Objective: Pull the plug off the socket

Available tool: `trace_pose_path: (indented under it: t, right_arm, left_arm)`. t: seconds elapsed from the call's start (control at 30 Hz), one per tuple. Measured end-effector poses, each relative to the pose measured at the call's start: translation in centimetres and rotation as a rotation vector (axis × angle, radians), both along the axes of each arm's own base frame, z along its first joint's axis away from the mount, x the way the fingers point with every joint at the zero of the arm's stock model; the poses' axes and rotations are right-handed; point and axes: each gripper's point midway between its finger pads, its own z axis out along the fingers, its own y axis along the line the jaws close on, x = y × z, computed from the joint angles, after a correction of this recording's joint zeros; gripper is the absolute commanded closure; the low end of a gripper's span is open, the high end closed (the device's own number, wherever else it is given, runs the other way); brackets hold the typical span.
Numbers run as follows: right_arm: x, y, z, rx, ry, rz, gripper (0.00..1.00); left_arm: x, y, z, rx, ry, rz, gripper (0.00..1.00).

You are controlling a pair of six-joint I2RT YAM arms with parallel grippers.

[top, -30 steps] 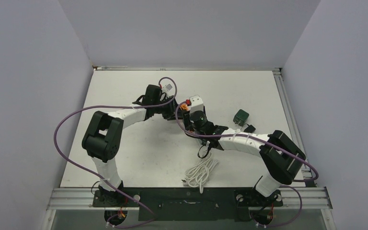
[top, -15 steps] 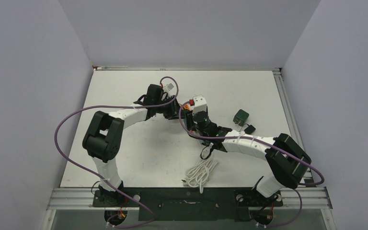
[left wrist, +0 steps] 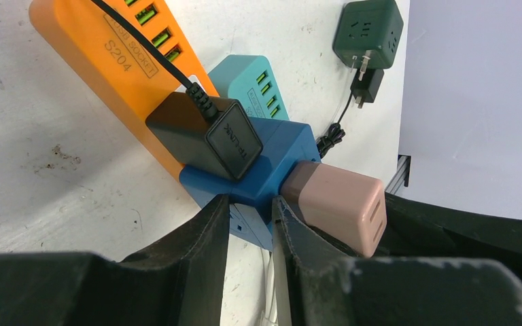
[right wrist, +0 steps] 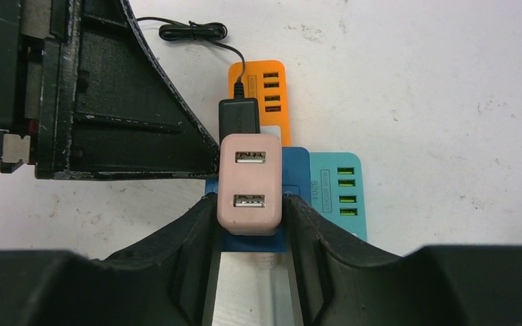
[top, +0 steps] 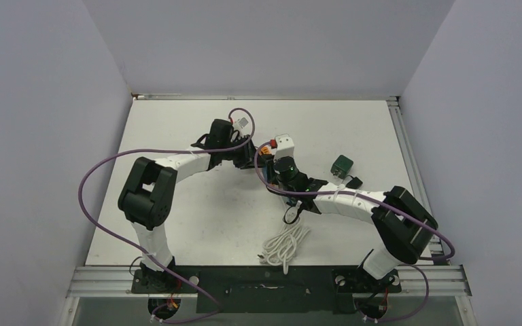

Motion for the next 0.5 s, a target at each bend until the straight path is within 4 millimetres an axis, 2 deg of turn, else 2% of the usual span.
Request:
trace_pose_path:
  t: [0.27,0.5]
  right_arm:
    - [0.4,-0.1,-0.4,0.019,0.014,-0.016,0.77]
    - [1.5,-1.0,-0.3,0.154,0.067,-0.011,0.88]
  left_arm:
    - [0.1,-0.2,0.0,-0.003,-0.003,-0.002,0.77]
    - [0.7,-0.5,0.0,-0.015,-0.028,-0.003,0.77]
